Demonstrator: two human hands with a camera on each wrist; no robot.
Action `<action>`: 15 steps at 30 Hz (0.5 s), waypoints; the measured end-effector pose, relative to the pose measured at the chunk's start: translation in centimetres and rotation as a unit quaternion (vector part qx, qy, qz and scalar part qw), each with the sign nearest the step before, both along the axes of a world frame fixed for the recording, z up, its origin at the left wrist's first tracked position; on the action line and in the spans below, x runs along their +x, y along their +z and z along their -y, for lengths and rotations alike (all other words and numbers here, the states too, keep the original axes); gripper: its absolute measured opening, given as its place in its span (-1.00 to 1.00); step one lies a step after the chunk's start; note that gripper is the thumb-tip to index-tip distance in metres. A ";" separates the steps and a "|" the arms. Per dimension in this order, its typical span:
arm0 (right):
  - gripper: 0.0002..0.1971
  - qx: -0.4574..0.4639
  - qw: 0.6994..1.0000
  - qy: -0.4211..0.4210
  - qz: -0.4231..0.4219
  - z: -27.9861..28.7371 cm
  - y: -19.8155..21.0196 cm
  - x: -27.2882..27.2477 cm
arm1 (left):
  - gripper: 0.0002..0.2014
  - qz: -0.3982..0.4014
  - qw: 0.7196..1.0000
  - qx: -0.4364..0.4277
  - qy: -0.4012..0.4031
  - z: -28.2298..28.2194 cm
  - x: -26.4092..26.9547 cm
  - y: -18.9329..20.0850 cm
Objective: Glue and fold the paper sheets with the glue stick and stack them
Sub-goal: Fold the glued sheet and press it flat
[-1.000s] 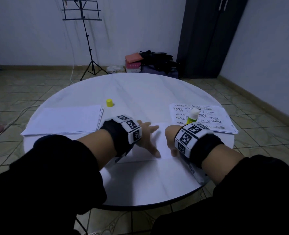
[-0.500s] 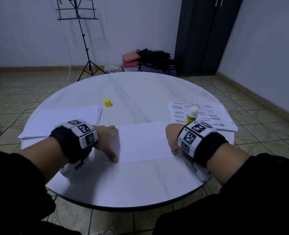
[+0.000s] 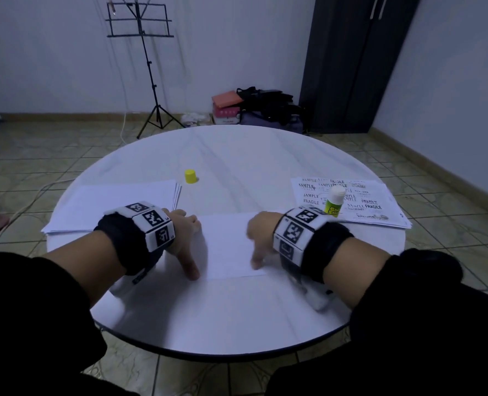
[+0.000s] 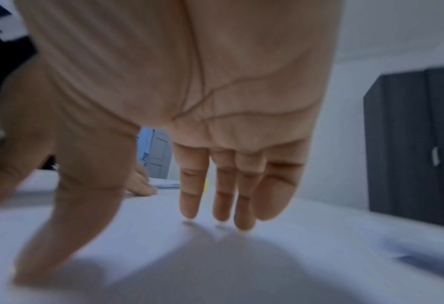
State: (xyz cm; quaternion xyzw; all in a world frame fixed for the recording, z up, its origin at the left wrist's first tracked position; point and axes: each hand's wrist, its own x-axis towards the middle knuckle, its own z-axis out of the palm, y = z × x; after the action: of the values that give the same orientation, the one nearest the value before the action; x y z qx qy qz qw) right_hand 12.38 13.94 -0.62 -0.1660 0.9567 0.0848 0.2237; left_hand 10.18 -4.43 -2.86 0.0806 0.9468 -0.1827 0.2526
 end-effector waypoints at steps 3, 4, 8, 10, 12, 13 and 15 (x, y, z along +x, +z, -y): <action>-0.66 -0.067 0.997 0.039 0.005 3.7 -0.4 0.4 | 0.24 -0.006 0.999 -0.016 -0.032 -1.0 1.0 0.6; -0.67 -0.081 0.995 0.061 0.006 4.6 -0.3 0.4 | 0.18 -0.007 0.999 -0.023 -0.045 -1.1 1.1 0.6; -0.10 -0.062 0.995 0.073 0.019 6.2 -0.7 -0.4 | 0.30 -0.007 0.999 -0.020 -0.028 -1.2 0.8 0.4; 0.06 -0.061 0.996 0.067 0.010 5.5 -1.4 -1.8 | 0.35 -0.009 1.000 -0.021 -0.020 -0.7 0.5 -0.2; 0.00 -0.052 0.997 0.054 0.026 3.6 -1.1 -2.5 | 0.35 -0.009 0.999 -0.023 -0.021 -0.6 0.2 -0.4; -0.02 -0.048 0.997 0.043 0.032 2.6 -0.9 -2.5 | 0.35 -0.007 0.999 -0.024 -0.024 -0.5 0.2 -0.4; 0.01 -0.058 0.998 0.022 0.032 0.2 -0.8 -2.4 | 0.32 -0.004 0.999 -0.019 -0.038 -0.6 0.4 -0.1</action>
State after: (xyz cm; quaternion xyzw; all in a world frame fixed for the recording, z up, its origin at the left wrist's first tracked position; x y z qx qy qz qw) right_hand 10.03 13.70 -1.40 -0.2022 0.9485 0.0285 0.2421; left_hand 10.54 -3.80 -2.98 0.1111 0.9403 -0.2109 0.2430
